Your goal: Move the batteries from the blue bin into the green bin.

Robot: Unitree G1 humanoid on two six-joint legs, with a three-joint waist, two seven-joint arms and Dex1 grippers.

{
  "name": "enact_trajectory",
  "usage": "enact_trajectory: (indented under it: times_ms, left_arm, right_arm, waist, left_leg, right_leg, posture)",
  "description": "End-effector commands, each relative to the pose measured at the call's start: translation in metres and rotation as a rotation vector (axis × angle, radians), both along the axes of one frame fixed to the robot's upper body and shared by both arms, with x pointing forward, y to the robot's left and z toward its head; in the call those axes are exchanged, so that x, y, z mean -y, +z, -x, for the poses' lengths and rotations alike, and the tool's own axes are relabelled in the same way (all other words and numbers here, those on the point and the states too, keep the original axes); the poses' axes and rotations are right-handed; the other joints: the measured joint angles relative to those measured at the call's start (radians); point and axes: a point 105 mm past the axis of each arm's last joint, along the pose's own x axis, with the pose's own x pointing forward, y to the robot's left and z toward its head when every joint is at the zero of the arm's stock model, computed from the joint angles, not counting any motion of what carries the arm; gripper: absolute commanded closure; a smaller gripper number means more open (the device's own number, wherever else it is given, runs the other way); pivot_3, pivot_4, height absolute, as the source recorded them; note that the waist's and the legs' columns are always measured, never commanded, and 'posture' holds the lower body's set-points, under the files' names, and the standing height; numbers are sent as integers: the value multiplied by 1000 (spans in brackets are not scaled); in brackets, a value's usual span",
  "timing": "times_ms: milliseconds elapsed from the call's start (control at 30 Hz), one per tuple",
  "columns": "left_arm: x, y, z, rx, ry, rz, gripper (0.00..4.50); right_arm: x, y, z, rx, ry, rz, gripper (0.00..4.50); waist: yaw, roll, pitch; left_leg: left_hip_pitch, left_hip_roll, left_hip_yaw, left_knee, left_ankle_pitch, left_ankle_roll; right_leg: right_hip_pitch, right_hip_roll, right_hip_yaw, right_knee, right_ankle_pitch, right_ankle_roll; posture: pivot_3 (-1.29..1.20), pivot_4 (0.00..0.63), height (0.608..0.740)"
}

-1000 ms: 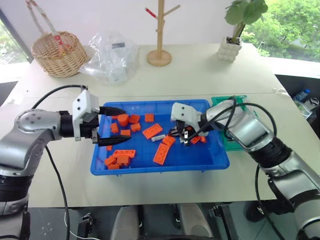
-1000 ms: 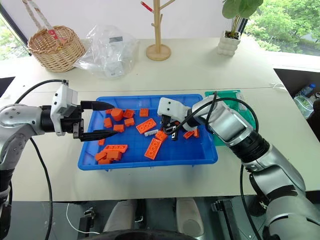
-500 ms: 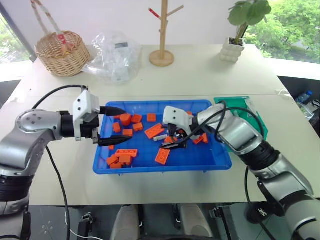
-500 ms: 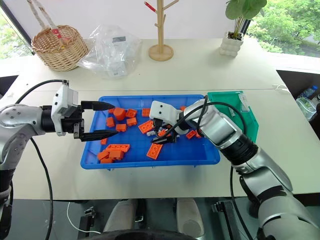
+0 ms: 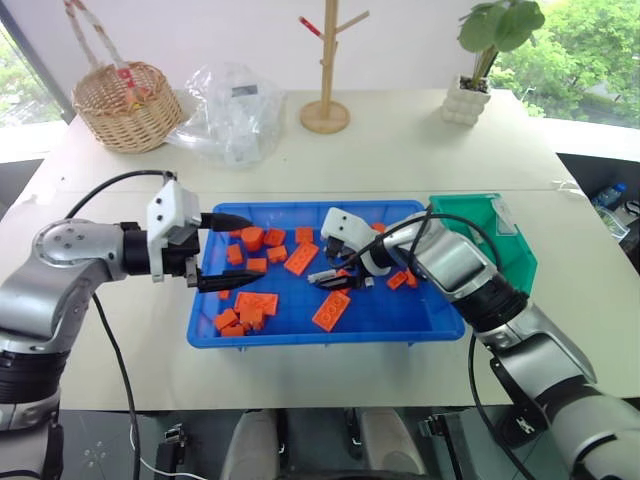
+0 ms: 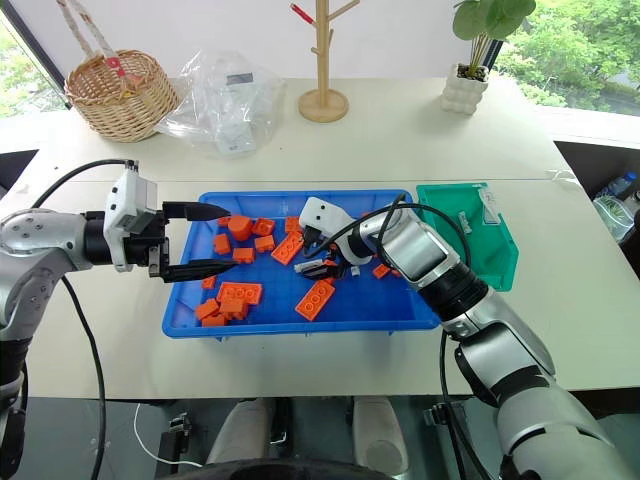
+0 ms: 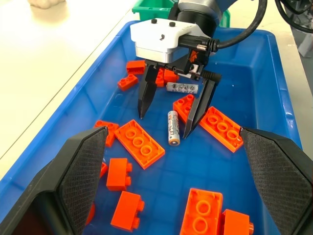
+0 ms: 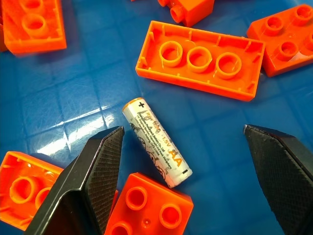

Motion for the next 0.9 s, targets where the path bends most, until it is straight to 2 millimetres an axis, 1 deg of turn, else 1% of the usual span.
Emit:
enact_trajectory:
  times_ms: [33, 67, 100, 133, 167, 233, 267, 367, 400, 467, 500, 533, 567, 633, 733, 800, 867, 900]
  left_arm:
    - [0, 8, 1, 44, -1, 0, 0]
    - [0, 8, 1, 45, -1, 1, 0]
    - [0, 8, 1, 45, -1, 2, 0]
    - [0, 8, 0, 45, -1, 3, 0]
    - [1, 8, 0, 45, -2, 4, 0]
    - [2, 8, -1, 44, -6, 7, 0]
    - [2, 8, -1, 44, -8, 8, 0]
    - [4, 8, 0, 39, -18, 13, 0]
    - [5, 7, 0, 37, -21, 16, 0]
    - [6, 6, 1, 32, -28, 21, 0]
    - [7, 5, 1, 28, -33, 22, 0]
    - [8, 4, 2, 24, -38, 24, 0]
    - [9, 4, 3, 20, -43, 27, 0]
    - [11, 3, 3, 14, -48, 41, 0]
    - [16, 3, 4, 10, -62, 70, 0]
    - [20, 6, 5, 9, -76, 94, 0]
    - [23, 9, 4, 0, -87, 120, 0]
    - [24, 10, 4, -5, -91, 128, 0]
  right_arm:
    - [-3, -2, 4, -12, 14, -6, 1297]
    - [-4, -2, 5, -7, 22, -4, 1748]
    - [-4, -2, 6, -3, 27, -2, 2373]
    - [-4, -2, 6, -2, 30, -2, 2814]
    - [-4, -1, 7, 1, 35, -4, 3363]
    - [-5, 6, 9, 5, 42, -22, 4427]
    - [-7, 12, 10, 4, 44, -43, 4427]
    - [-7, 41, 9, 7, 21, -143, 4427]
    - [-2, 59, 4, 12, -22, -199, 4427]
    - [14, 87, -3, 31, -105, -278, 4427]
    - [28, 100, -6, 47, -148, -303, 4427]
    - [46, 111, -8, 62, -201, -322, 4427]
    - [63, 120, -9, 73, -250, -332, 4427]
    - [98, 126, -9, 108, -349, -312, 4427]
    - [149, 125, -3, 144, -491, -247, 4427]
    - [175, 121, 3, 145, -573, -224, 4427]
    - [191, 115, 9, 141, -633, -208, 4427]
    - [196, 112, 12, 142, -652, -204, 4427]
  waist:
    - [-1, 0, 0]
    - [-1, 0, 0]
    - [-1, 0, 0]
    - [-1, 0, 0]
    - [-1, 0, 0]
    - [-1, 0, 0]
    - [-1, 0, 0]
    - [0, 0, 0]
    - [0, 0, 0]
    - [1, 0, 0]
    - [3, 0, 0]
    - [8, 0, 0]
    - [15, 0, 0]
    - [30, 0, 0]
    - [32, 0, 0]
    - [24, 0, 0]
    - [22, 0, 0]
    - [20, 0, 0]
  left_leg:
    - [0, 0, 0, 0, 0, 0]
    - [0, 0, 0, 0, 0, 0]
    - [0, 0, 0, 0, 0, 0]
    - [0, 0, 0, 0, 0, 0]
    - [0, 0, 0, 0, 0, 0]
    - [0, 0, 0, 0, 0, 0]
    - [0, 0, 0, 0, 0, 0]
    - [0, 0, 0, 0, 0, 0]
    - [0, 0, 0, 0, 0, 0]
    - [0, 0, 0, 0, 0, 0]
    - [0, 0, 0, 0, 0, 0]
    - [0, 0, 0, 0, 0, 0]
    - [0, 0, 0, 0, 0, 0]
    - [-1, 0, 0, 0, 0, 0]
    - [-1, -1, 1, 0, -1, 1]
    - [-2, -1, 0, 0, -1, 1]
    - [-2, -1, 1, 0, -1, 1]
    - [-1, -1, 1, 0, -1, 1]
  right_leg:
    - [0, 0, 0, 0, 0, 0]
    - [0, 0, 0, 0, 0, 0]
    - [0, 0, 0, 0, 0, 0]
    - [0, 0, 0, 0, 0, 1]
    - [0, 0, 0, 0, 1, 1]
    - [0, 0, 0, 0, 1, 2]
    - [0, 0, 0, 0, 1, 2]
    - [0, 0, 0, 0, 1, 2]
    - [0, 0, 0, 0, 1, 2]
    - [0, 0, 0, 0, 1, 2]
    - [0, 0, 0, 0, 1, 2]
    - [0, 0, 0, 0, 1, 2]
    - [0, -1, 0, 0, 1, 2]
    - [0, -1, -1, -2, 0, 0]
    - [1, -2, -1, -3, -1, -1]
    - [0, -3, 0, -4, -1, -1]
    - [0, -2, 1, -4, -1, -1]
    - [0, -1, 1, -4, -1, -1]
  posture:
    - [0, 150, 736]
    - [0, 150, 736]
    - [0, 150, 736]
    - [0, 150, 736]
    - [0, 150, 736]
    - [0, 150, 736]
    - [0, 150, 736]
    - [0, 150, 736]
    - [0, 150, 736]
    - [0, 150, 736]
    - [0, 150, 736]
    - [0, 150, 736]
    - [0, 150, 736]
    - [0, 150, 736]
    - [0, 150, 736]
    - [0, 150, 736]
    - [0, 150, 736]
    - [0, 150, 736]
